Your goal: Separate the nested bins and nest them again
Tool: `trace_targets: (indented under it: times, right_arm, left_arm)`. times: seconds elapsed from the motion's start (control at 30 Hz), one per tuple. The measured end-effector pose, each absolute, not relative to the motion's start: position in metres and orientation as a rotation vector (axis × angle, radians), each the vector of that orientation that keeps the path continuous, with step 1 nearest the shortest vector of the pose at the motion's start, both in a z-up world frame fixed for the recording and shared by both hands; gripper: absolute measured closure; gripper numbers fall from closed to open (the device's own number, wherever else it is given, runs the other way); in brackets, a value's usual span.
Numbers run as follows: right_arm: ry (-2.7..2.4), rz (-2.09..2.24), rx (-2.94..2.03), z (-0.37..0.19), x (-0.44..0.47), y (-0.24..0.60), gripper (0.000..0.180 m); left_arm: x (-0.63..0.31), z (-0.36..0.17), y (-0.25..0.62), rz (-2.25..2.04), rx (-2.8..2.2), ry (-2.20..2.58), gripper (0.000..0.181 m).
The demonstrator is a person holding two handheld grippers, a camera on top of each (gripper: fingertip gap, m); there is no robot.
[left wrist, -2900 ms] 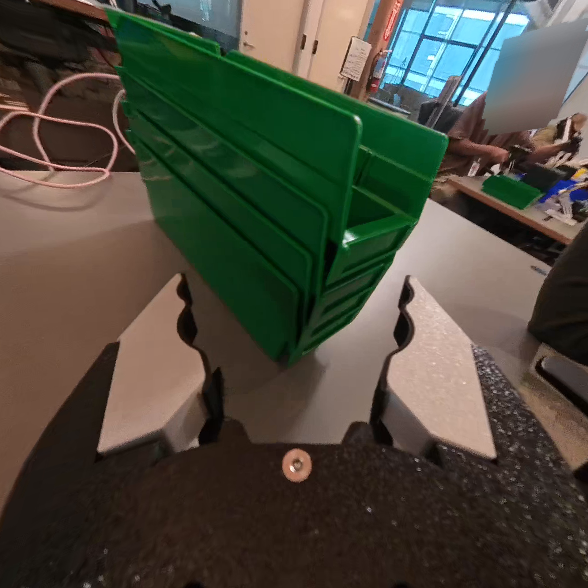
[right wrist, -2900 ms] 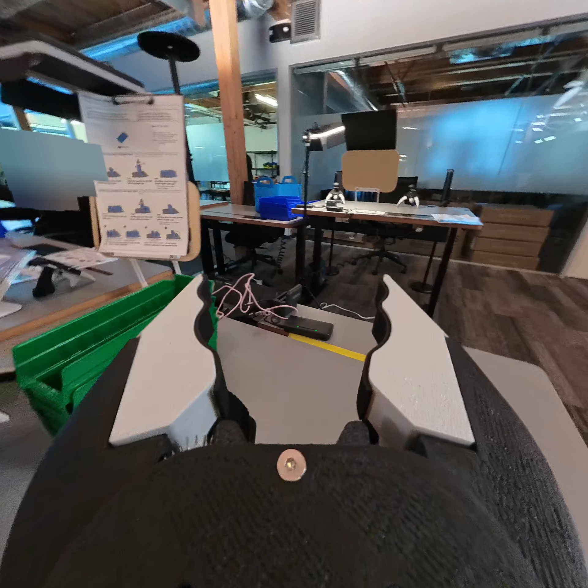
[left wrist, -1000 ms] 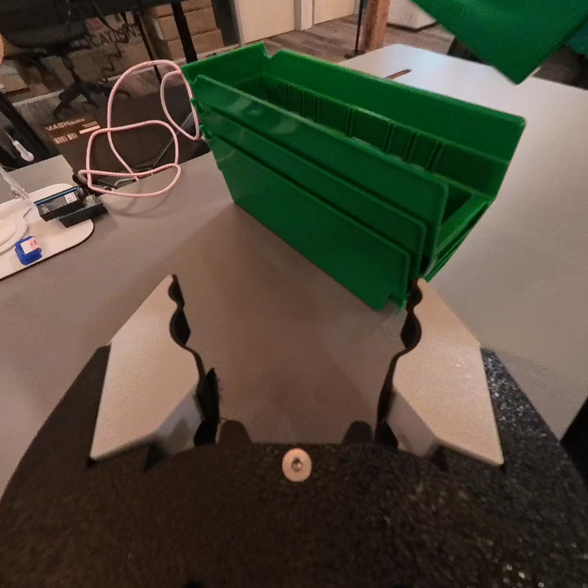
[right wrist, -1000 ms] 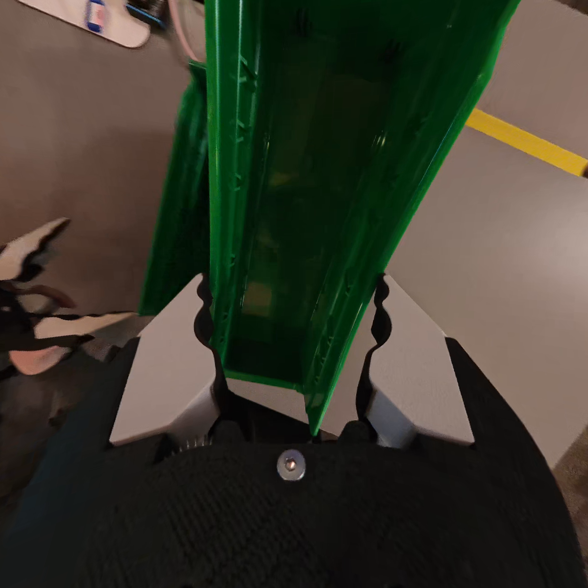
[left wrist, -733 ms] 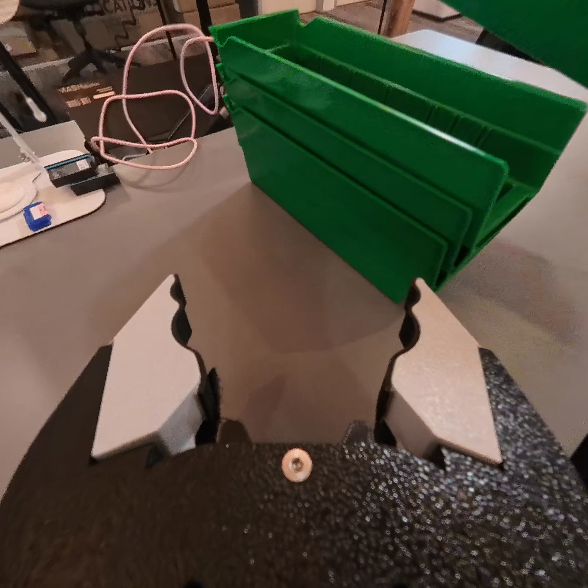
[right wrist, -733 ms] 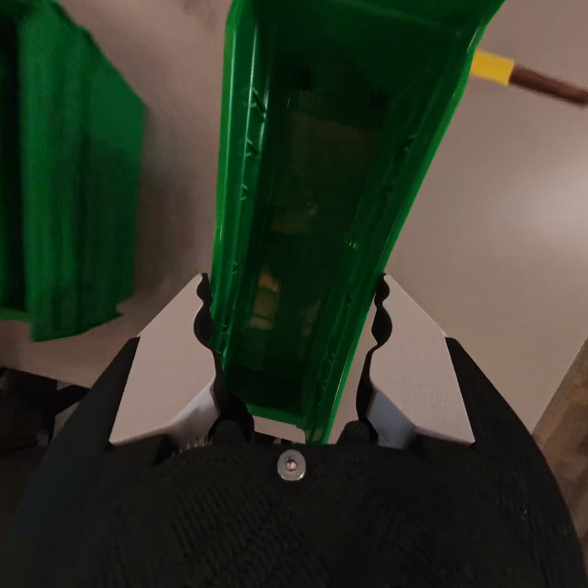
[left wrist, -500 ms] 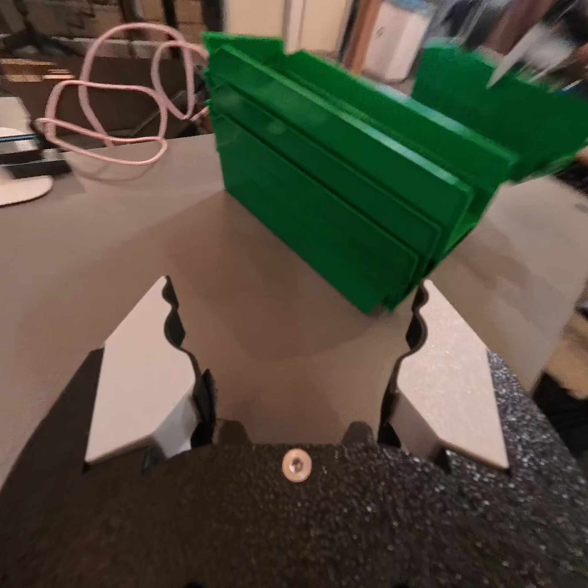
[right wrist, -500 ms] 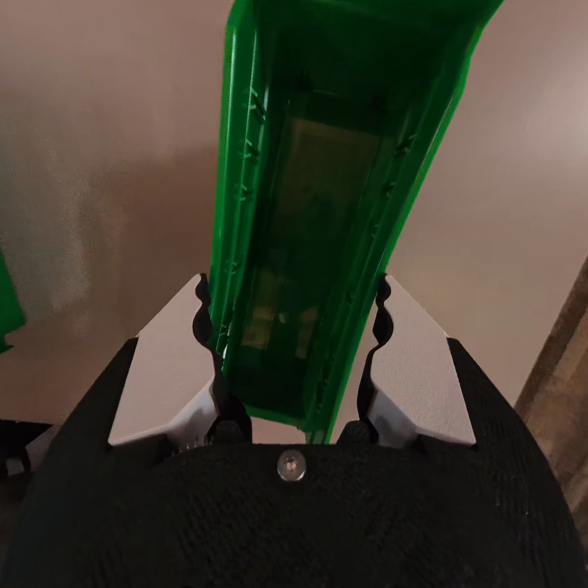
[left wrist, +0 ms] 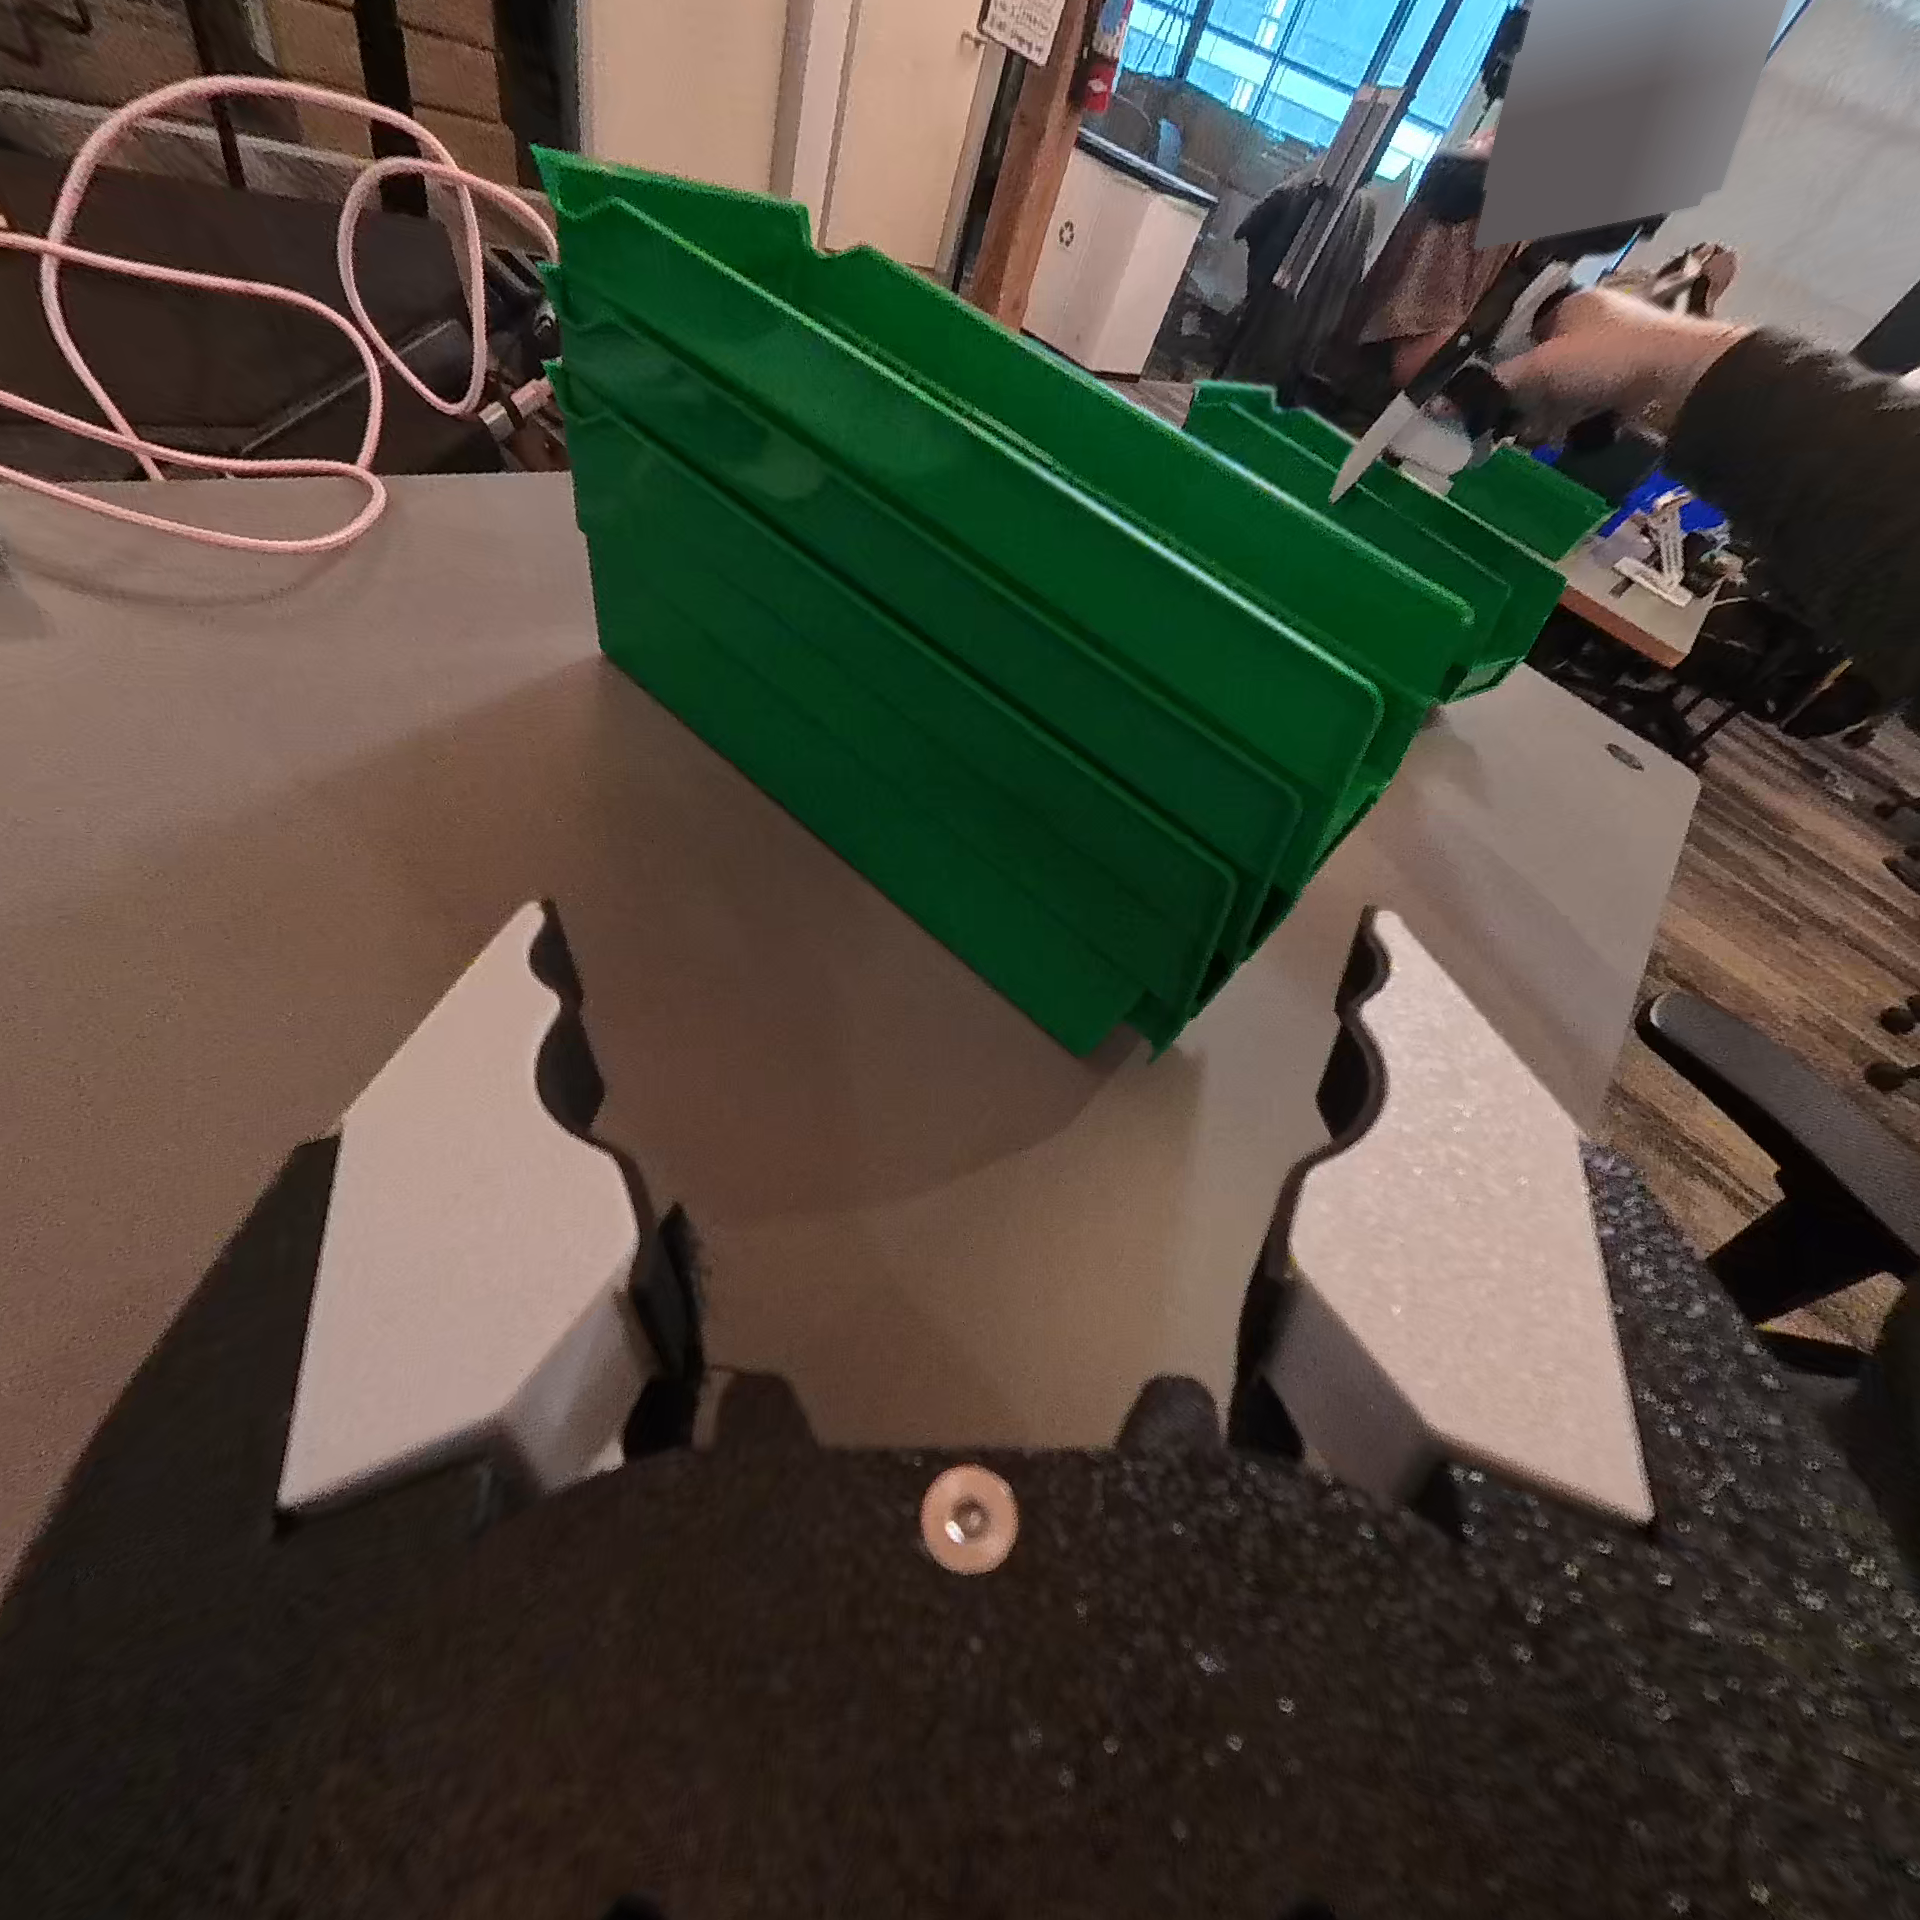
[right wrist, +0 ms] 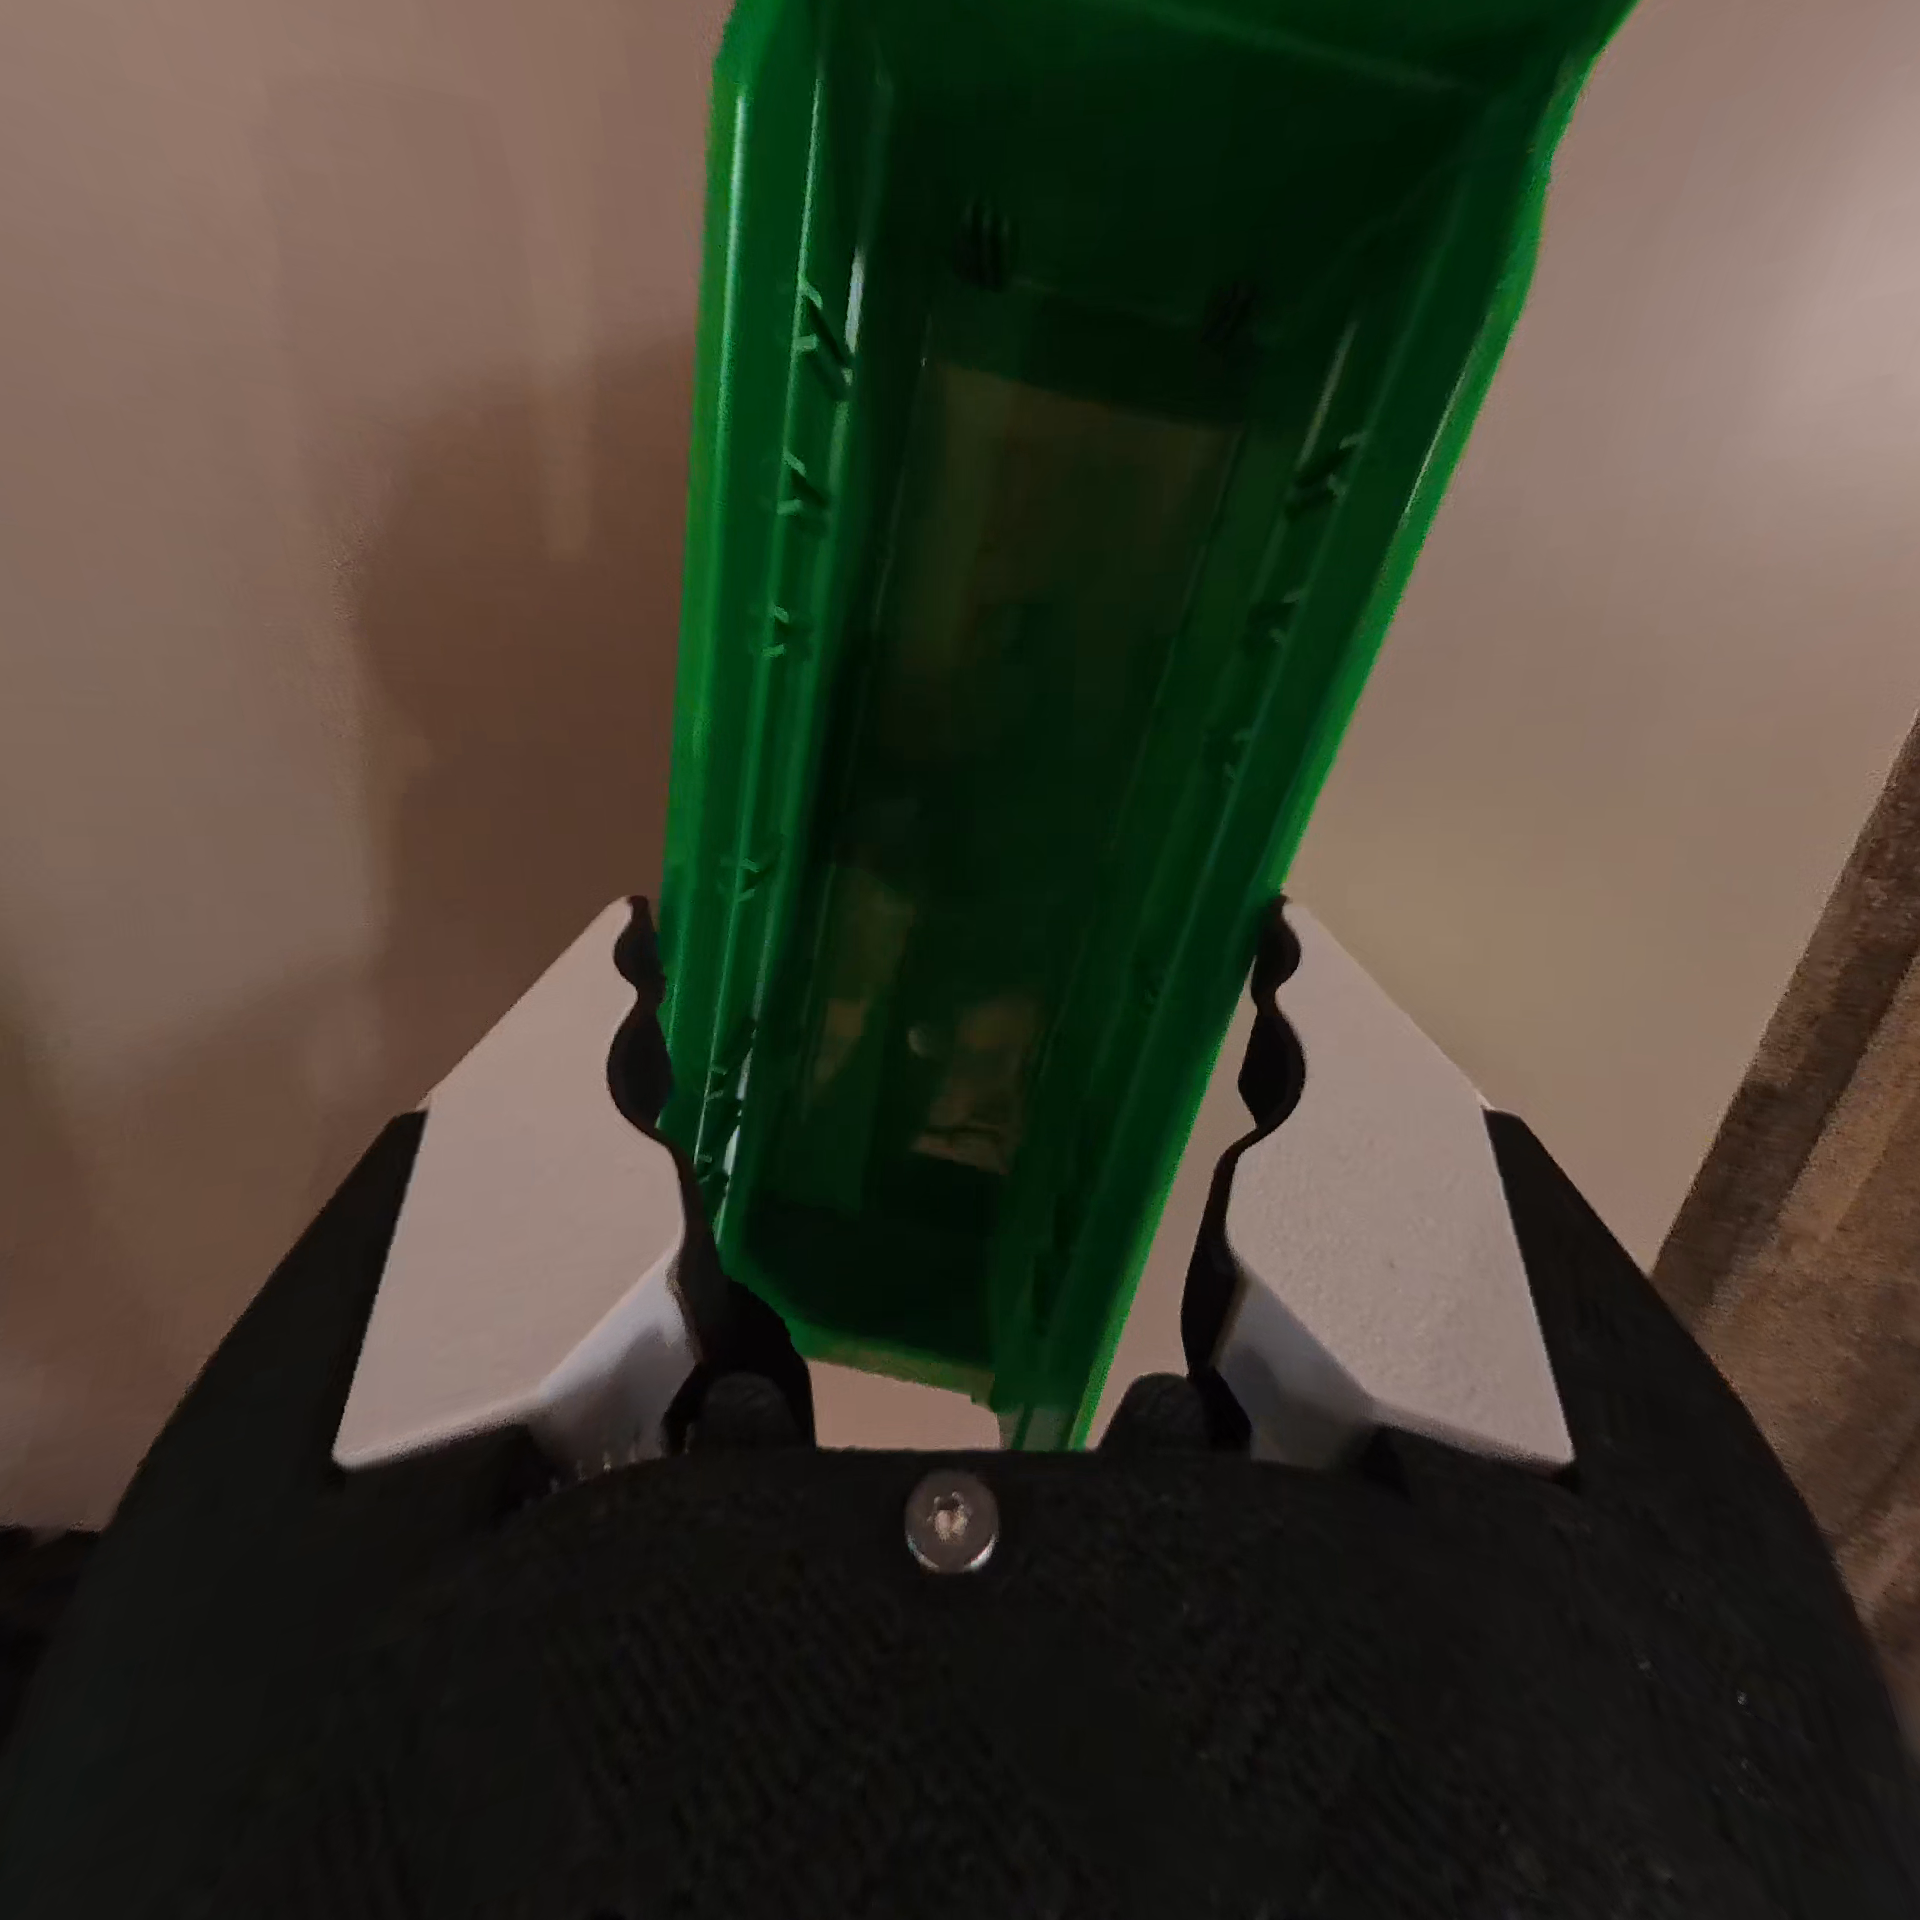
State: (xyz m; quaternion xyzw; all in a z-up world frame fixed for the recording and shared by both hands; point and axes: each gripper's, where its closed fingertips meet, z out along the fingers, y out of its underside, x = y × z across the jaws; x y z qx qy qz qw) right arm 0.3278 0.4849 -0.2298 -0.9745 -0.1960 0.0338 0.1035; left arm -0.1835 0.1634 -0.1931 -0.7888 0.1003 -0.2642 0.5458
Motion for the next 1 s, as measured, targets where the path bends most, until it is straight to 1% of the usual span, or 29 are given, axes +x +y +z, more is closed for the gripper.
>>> trace_targets:
  times: [0.13,0.17,0.2,0.27,0.33,0.4,0.43,0.47,0.5,0.57,0.63,0.77,0.87,1.0]
  right_arm:
    - [-0.566,0.105,-2.84,-0.228,0.329,0.485,0.059]
    - [-0.543,0.075,-2.817,-0.222,0.331,0.488,0.043]
    - [-0.519,0.083,-2.778,-0.212,0.327,0.49,0.032]
    - [-0.502,0.169,-2.667,-0.182,0.301,0.493,0.02]
    - [-0.559,0.301,-2.573,-0.152,0.253,0.483,0.02]
    - [-0.638,0.536,-2.525,-0.128,0.182,0.456,0.022]
    - [-0.67,0.676,-2.504,-0.117,0.143,0.439,0.031]
    - [-0.714,0.804,-2.475,-0.106,0.105,0.421,0.047]
    - [-0.762,0.884,-2.464,-0.099,0.071,0.404,0.057]
    - [-0.911,0.898,-2.498,-0.102,0.014,0.372,0.053]
    - [-1.049,0.819,-2.564,-0.116,-0.032,0.345,0.039]
    - [-1.229,0.644,-2.692,-0.146,-0.101,0.304,0.02]
    - [-1.227,0.408,-2.74,-0.16,-0.121,0.308,0.02]
    - [-1.172,0.211,-2.847,-0.178,-0.121,0.31,0.02]
  left_arm:
    - [-0.18,-0.2,0.164,-0.607,-1.903,0.272,0.041]
    - [-0.18,-0.203,0.165,-0.594,-1.915,0.273,0.039]
    - [-0.182,-0.205,0.166,-0.578,-1.927,0.264,0.036]
    - [-0.185,-0.207,0.17,-0.552,-1.938,0.246,0.032]
    - [-0.184,-0.206,0.172,-0.546,-1.929,0.239,0.03]
    - [-0.183,-0.201,0.174,-0.551,-1.909,0.23,0.029]
    - [-0.181,-0.199,0.176,-0.555,-1.893,0.222,0.029]
    - [-0.178,-0.195,0.177,-0.571,-1.864,0.214,0.029]
    - [-0.173,-0.19,0.178,-0.602,-1.827,0.211,0.03]
    - [-0.161,-0.182,0.181,-0.701,-1.757,0.207,0.031]
    - [-0.151,-0.179,0.185,-0.778,-1.72,0.196,0.031]
    - [-0.143,-0.192,0.191,-0.726,-1.779,0.236,0.031]
    - [-0.14,-0.199,0.193,-0.636,-1.829,0.274,0.031]
    - [-0.131,-0.199,0.193,-0.612,-1.84,0.318,0.031]
